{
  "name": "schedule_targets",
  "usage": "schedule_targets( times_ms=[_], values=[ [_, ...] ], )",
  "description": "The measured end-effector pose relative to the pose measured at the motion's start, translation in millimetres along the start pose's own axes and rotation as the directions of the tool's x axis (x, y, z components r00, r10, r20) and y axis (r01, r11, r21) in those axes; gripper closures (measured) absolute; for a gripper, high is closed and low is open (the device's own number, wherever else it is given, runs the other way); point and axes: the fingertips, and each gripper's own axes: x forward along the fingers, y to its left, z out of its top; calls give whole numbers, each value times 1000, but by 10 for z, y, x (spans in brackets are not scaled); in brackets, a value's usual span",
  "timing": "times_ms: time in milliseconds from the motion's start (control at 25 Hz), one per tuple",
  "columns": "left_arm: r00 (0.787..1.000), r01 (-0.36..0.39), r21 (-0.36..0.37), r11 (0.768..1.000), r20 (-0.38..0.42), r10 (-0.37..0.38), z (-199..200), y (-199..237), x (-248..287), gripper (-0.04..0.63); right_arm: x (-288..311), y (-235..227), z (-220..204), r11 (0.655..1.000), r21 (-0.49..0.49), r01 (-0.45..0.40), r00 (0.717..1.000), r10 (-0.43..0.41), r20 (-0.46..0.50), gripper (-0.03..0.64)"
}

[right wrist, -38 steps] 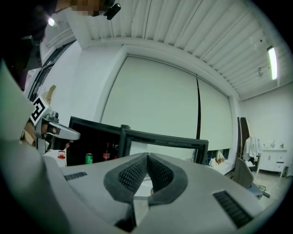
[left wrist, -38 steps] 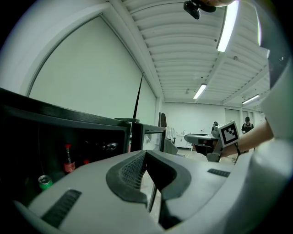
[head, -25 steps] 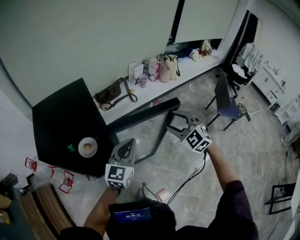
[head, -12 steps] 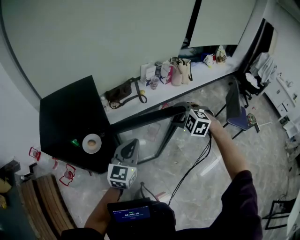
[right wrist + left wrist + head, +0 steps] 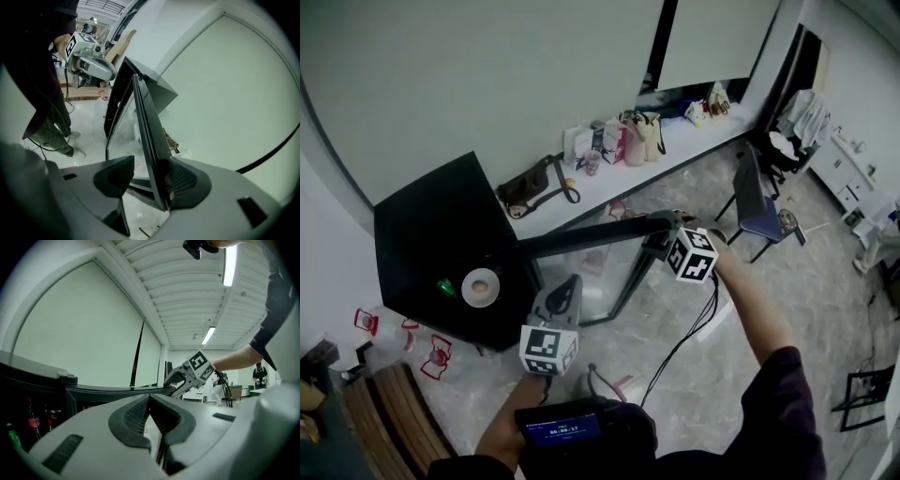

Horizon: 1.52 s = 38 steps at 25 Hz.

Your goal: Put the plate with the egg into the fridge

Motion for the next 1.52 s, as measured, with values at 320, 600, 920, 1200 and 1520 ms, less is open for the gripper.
schedule_targets(
  times_ms=[320,600,920,1200,1520],
  values=[
    [992,127,-10,992,-7,-127,-41,-166,-504,586,-556,658,97,987,140,82,995,-73,-65,374],
    [973,231,-19,973,-20,-231,-159,-413,-1026,586,-1184,1183,511,908,390,150,983,-178,36,374],
    [958,284,-40,958,-14,-285,-158,-807,-1266,586,-1961,1489,251,841,493,224,950,-302,83,522],
    [958,286,-9,958,-7,-286,-142,-1155,-1418,586,-1628,2290,435,894,442,77,958,-190,217,607],
    [972,228,-37,973,-57,-230,-241,-1322,-1680,586,-1593,2623,860,912,408,-41,915,-130,383,607]
  ],
)
